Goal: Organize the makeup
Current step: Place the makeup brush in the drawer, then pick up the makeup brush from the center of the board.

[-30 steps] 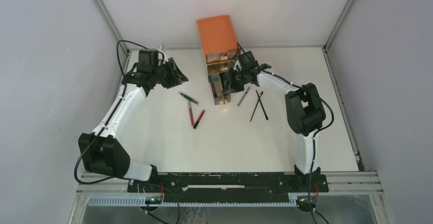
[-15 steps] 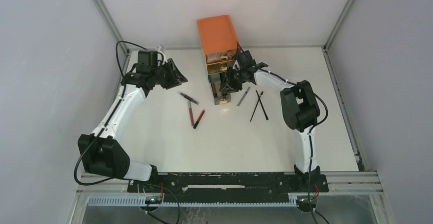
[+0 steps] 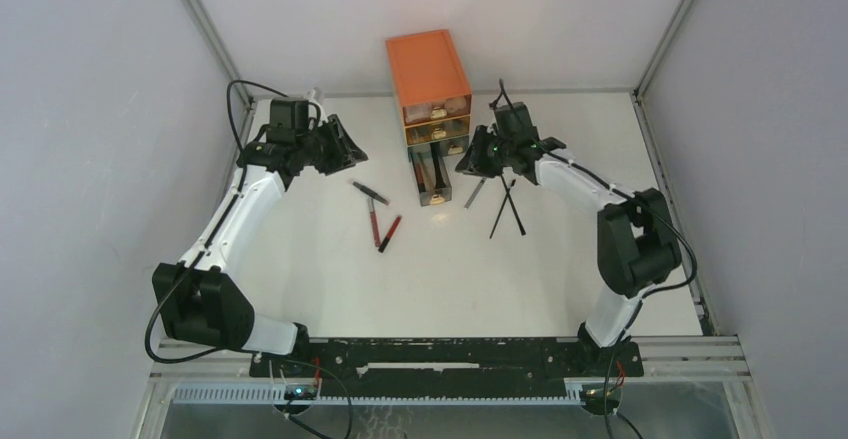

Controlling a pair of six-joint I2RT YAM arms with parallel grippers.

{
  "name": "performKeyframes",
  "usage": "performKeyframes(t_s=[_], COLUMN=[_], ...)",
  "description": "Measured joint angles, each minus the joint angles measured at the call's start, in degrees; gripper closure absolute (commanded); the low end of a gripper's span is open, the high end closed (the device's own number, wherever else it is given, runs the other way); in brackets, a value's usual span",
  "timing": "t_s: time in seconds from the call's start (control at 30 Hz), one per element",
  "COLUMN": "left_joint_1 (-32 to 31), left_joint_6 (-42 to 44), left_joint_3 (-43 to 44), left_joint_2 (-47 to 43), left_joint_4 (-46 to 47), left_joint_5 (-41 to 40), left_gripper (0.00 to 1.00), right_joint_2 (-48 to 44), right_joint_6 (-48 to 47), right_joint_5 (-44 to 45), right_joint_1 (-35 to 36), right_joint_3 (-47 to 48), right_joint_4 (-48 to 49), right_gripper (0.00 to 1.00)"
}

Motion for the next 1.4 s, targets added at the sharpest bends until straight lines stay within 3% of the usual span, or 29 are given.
performKeyframes(t_s=[0.33, 0.43, 0.7, 1.17, 1.27, 1.4], left_joint_1=[0.0, 0.0, 0.0, 0.0, 0.0, 0.0], left_joint_6=[0.09, 0.28, 0.28, 0.42, 0.44, 0.52], left_joint_3=[0.0, 0.0, 0.0, -0.02, -0.46, -1.38], left_joint_2=[0.0, 0.0, 0.0, 0.0, -0.04, -0.04], left_joint_4=[0.0, 0.0, 0.0, 0.0, 0.28, 0.24], left_joint_5=[0.13, 0.13, 0.17, 0.17, 0.15, 0.13], left_gripper=[0.59, 0.58, 0.59, 0.59, 0.58, 0.59], right_joint_2=[-3.78, -3.78, -3.78, 3.76, 5.7, 7.48], right_joint_6=[-6.34, -8.94, -8.33, -2.29, -2.1, -2.19], right_joint_5=[11.91, 16.11, 17.29, 17.09, 17.88, 19.87], right_joint_1=[-3.21, -4.96, -7.87, -5.14, -4.87, -4.26], right_joint_3=[-4.0, -6.32, -9.88, -9.31, -7.02, -4.66], right_joint_4=[-3.58, -5.33, -8.26, -7.85, -7.78, -8.28], right_gripper=[0.53, 0.52, 0.61, 0.62, 0.69, 0.87])
